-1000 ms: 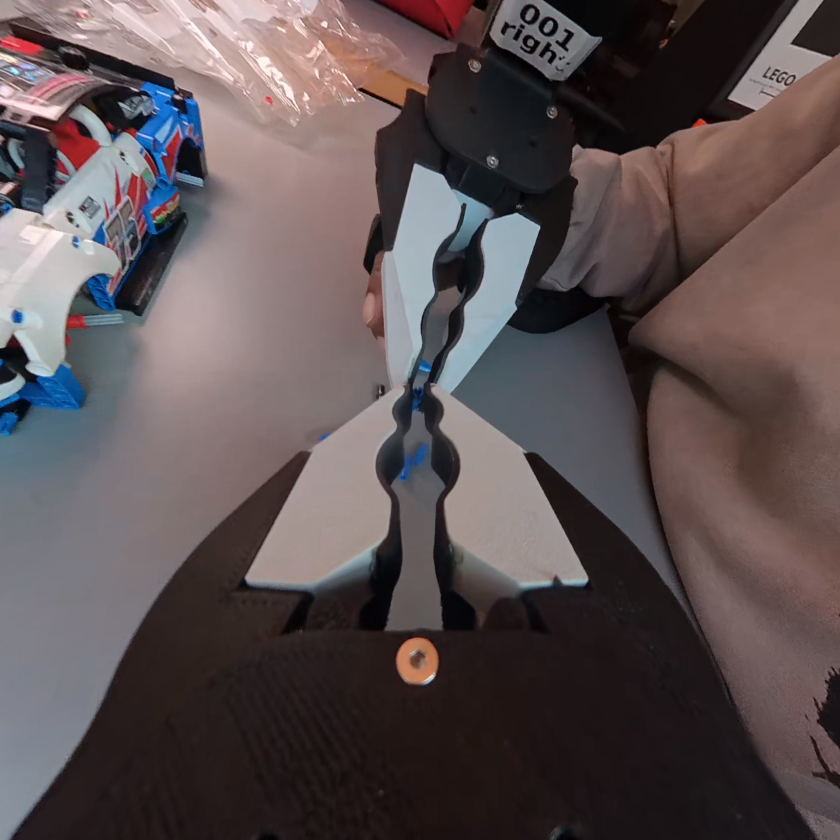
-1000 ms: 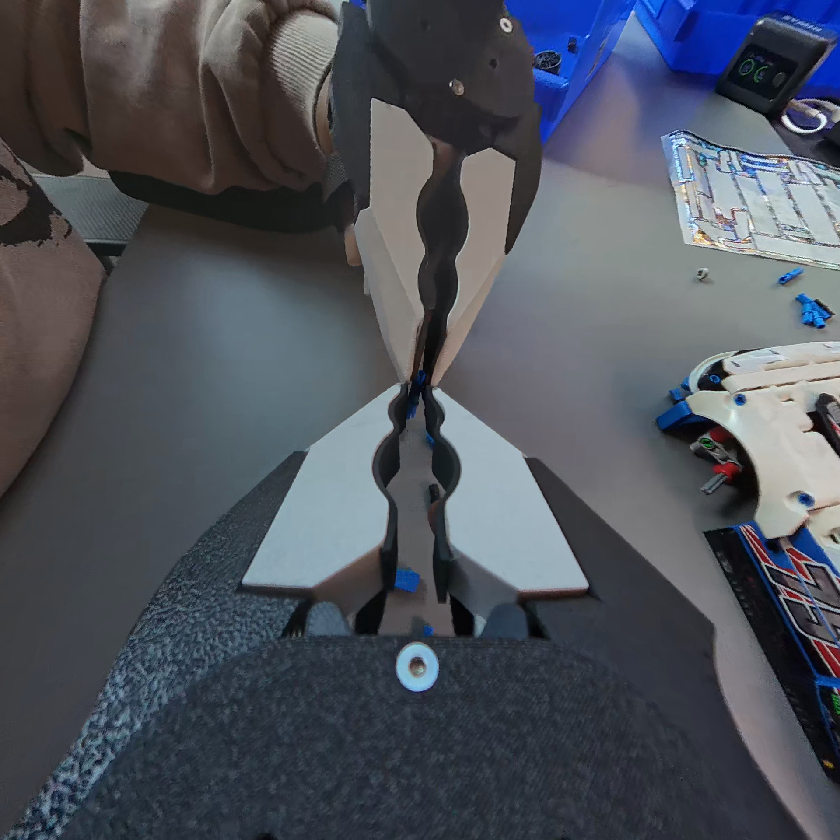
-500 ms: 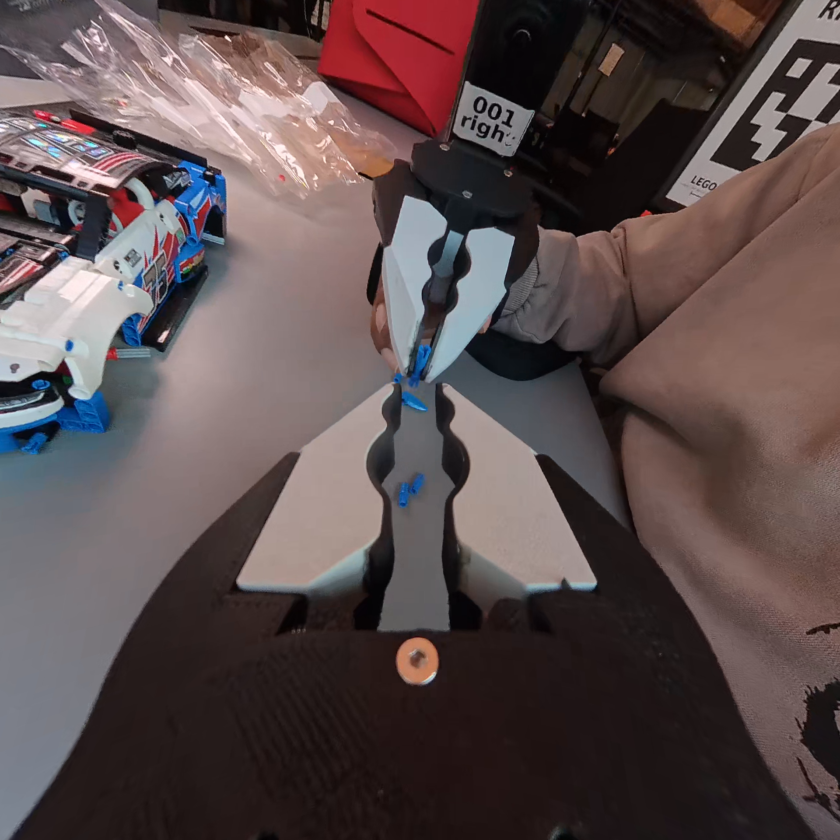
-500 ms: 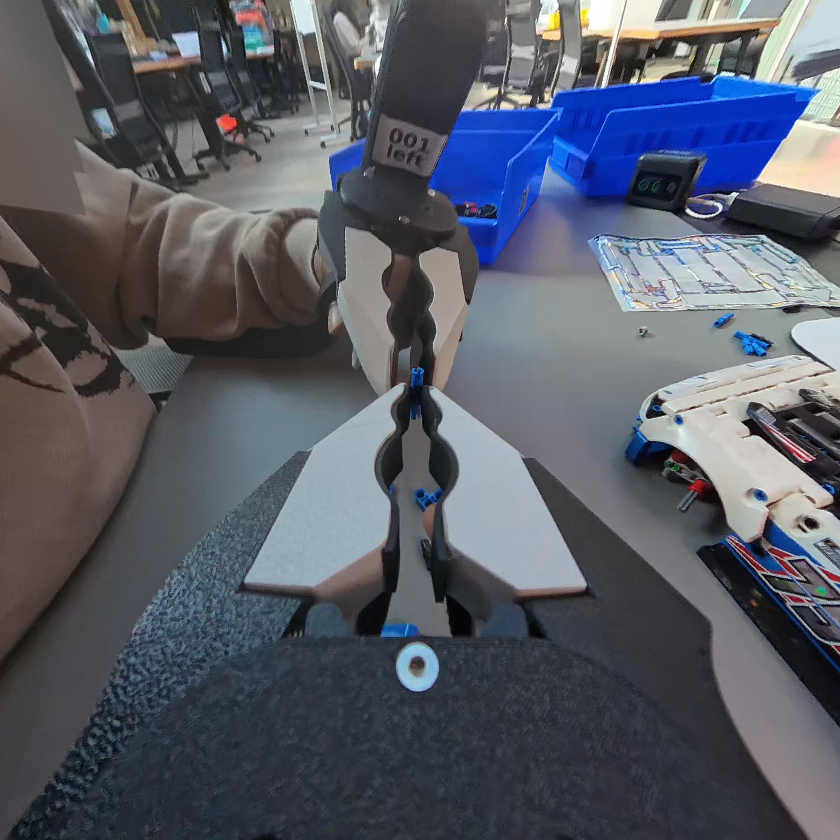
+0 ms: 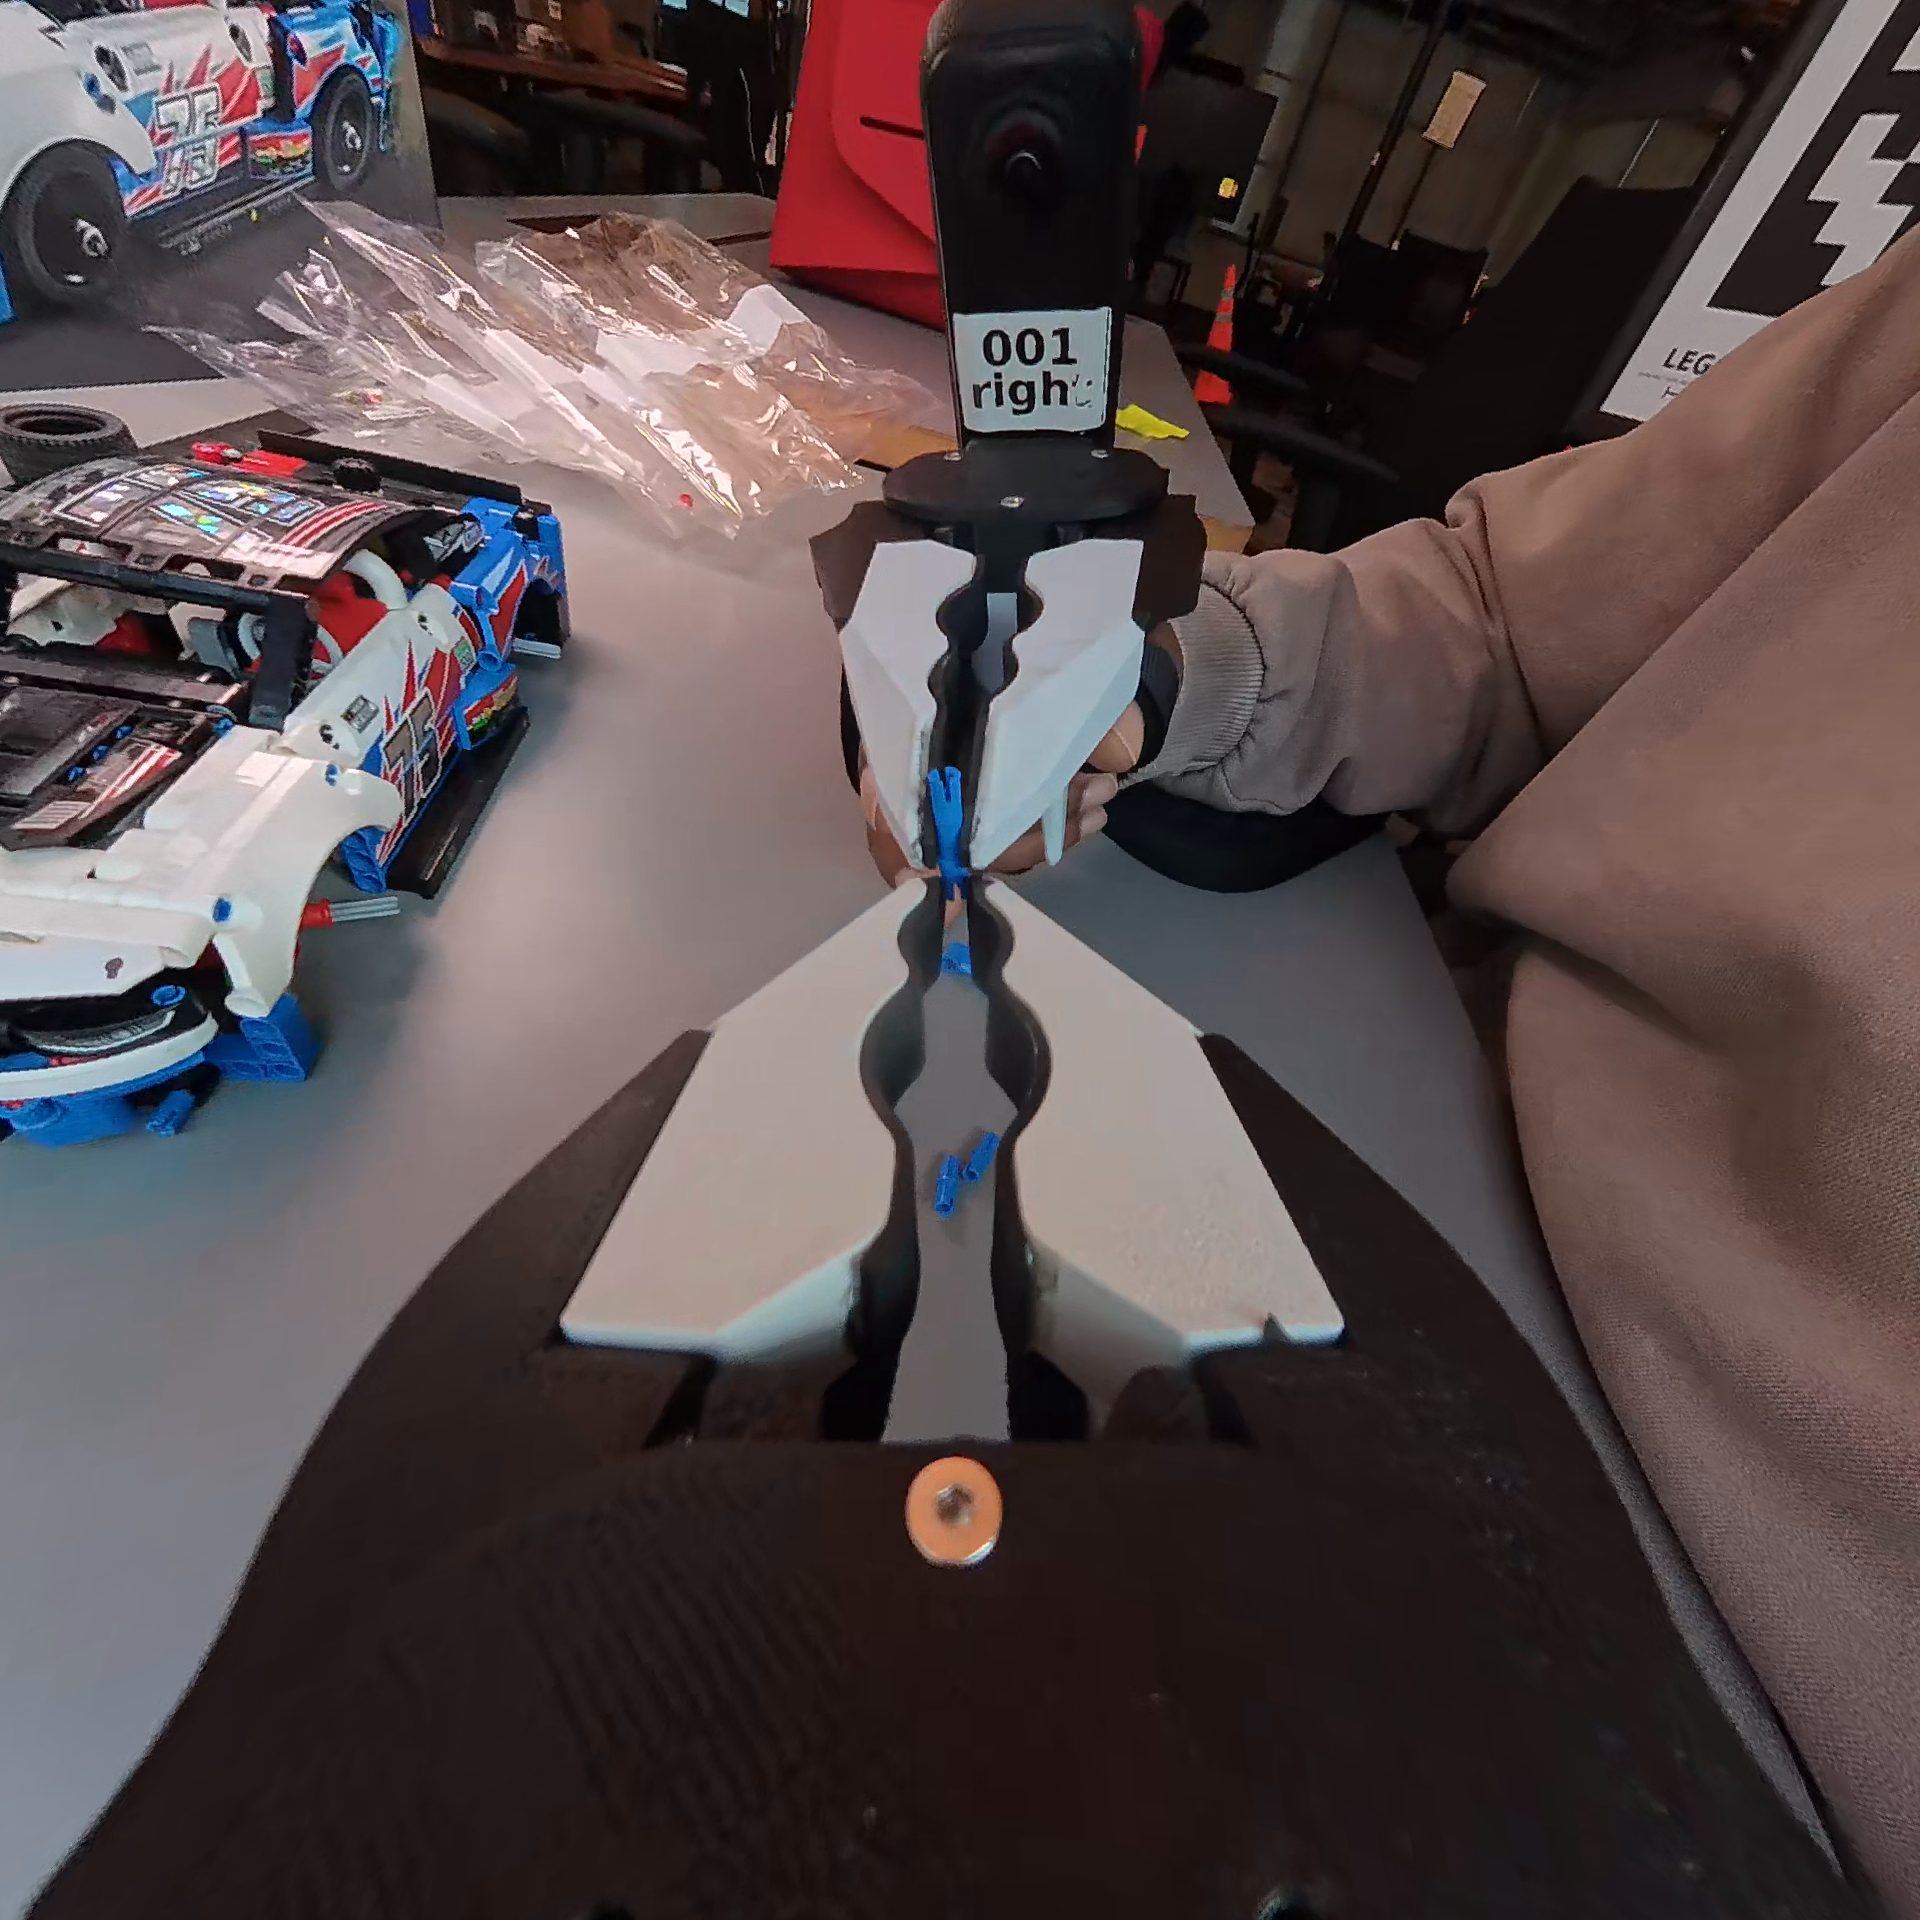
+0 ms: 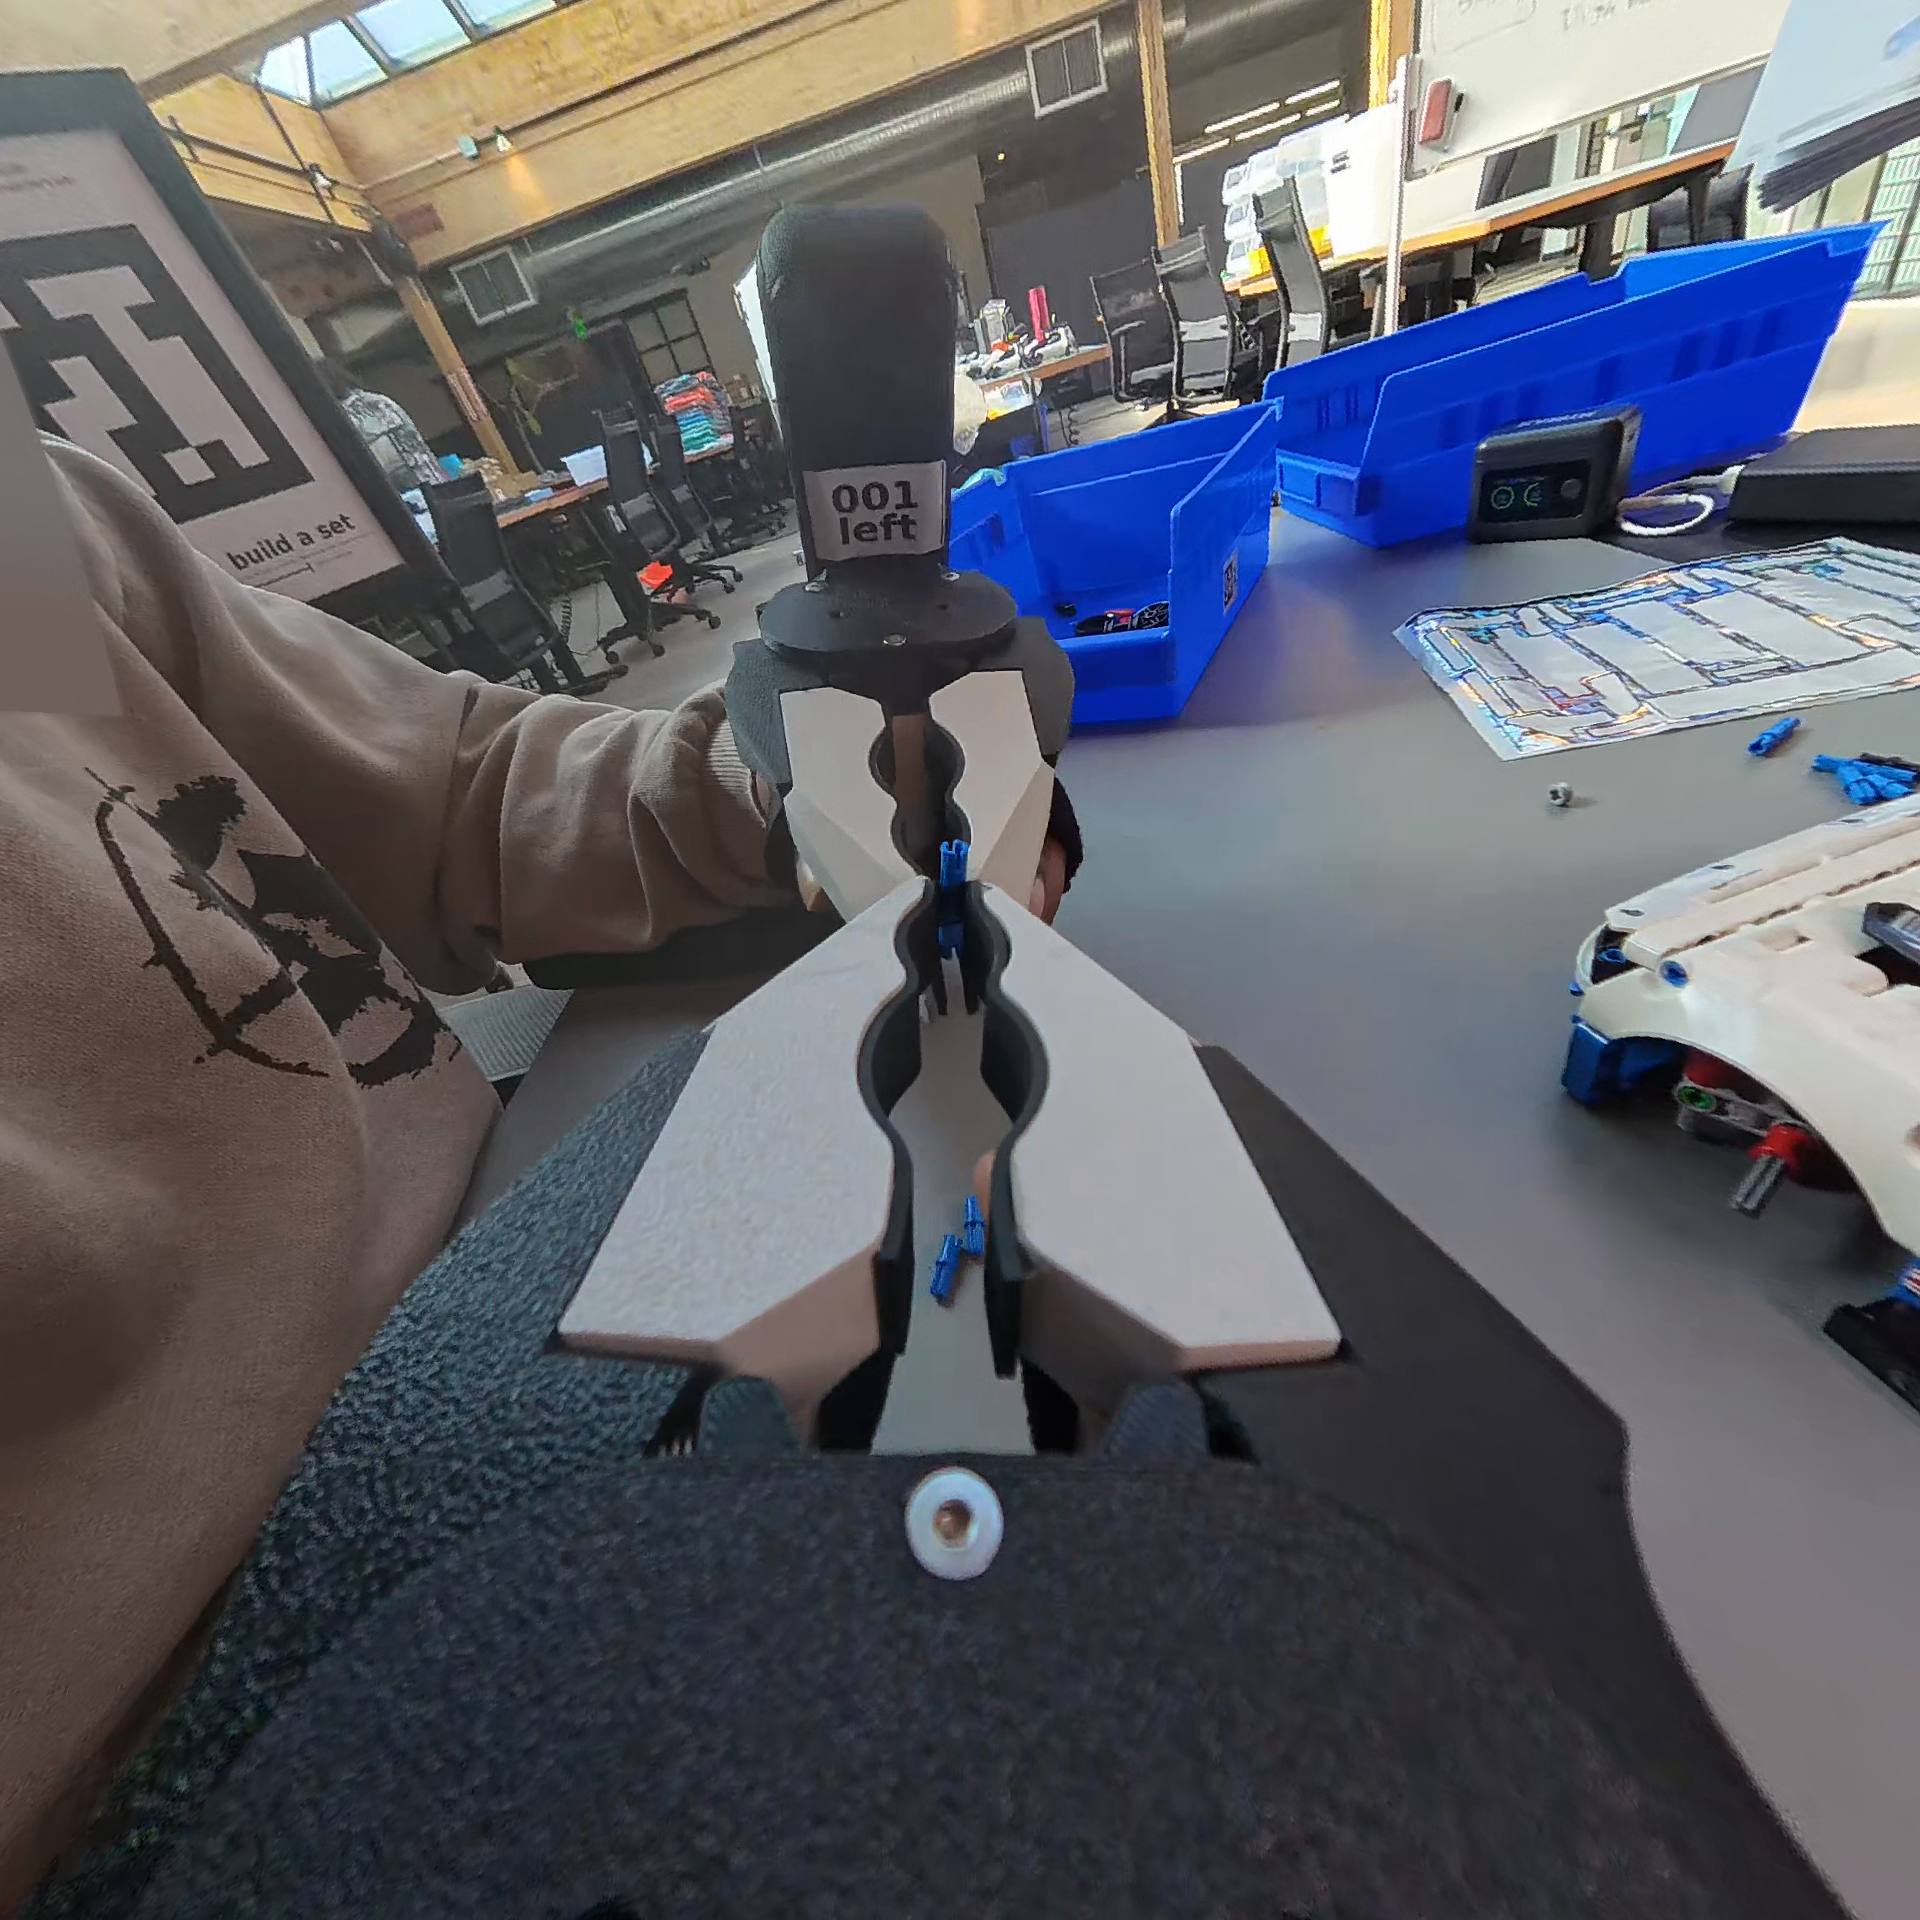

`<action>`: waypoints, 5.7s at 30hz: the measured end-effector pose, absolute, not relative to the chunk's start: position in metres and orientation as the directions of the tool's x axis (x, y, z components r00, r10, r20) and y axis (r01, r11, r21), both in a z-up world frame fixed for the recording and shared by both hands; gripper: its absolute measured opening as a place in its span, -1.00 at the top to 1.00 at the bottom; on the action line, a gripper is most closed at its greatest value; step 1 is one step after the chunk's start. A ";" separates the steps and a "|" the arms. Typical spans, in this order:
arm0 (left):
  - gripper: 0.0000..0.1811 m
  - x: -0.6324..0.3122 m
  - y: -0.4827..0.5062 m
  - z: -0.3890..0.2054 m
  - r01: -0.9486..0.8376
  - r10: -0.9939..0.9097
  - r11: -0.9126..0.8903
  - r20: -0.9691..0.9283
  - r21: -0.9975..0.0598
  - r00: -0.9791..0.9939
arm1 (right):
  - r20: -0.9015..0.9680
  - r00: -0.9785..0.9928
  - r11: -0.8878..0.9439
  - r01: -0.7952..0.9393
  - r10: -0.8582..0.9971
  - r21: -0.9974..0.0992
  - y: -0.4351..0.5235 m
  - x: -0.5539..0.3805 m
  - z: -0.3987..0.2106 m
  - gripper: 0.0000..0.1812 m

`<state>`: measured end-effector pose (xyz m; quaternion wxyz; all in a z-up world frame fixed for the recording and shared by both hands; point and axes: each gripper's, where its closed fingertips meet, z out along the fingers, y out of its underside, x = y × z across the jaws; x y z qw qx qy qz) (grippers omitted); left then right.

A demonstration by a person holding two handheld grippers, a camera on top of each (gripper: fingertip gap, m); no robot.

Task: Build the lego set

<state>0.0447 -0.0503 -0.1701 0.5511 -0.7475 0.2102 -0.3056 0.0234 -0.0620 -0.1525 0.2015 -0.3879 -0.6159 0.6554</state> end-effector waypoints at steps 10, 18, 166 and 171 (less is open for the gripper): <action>0.99 0.047 -0.054 -0.194 -0.130 -0.662 -0.369 0.162 -0.920 0.731 | -0.093 -0.655 0.098 0.249 0.750 -0.964 -0.064 0.029 -0.169 0.99; 0.83 0.020 -0.048 -0.221 -0.248 -0.607 -0.430 0.075 -0.868 0.791 | -0.092 -0.605 0.159 0.348 0.791 -0.924 -0.056 0.025 -0.189 0.99; 0.94 0.037 -0.052 -0.257 -0.558 -0.721 -0.372 -0.147 -0.742 0.677 | 0.010 -0.686 0.625 0.655 0.727 -0.425 -0.055 0.044 -0.246 0.98; 0.94 0.041 -0.054 -0.256 -0.592 -0.764 -0.287 -0.193 -0.753 0.616 | -0.061 -0.632 0.487 0.651 0.772 -0.583 -0.050 0.061 -0.231 0.81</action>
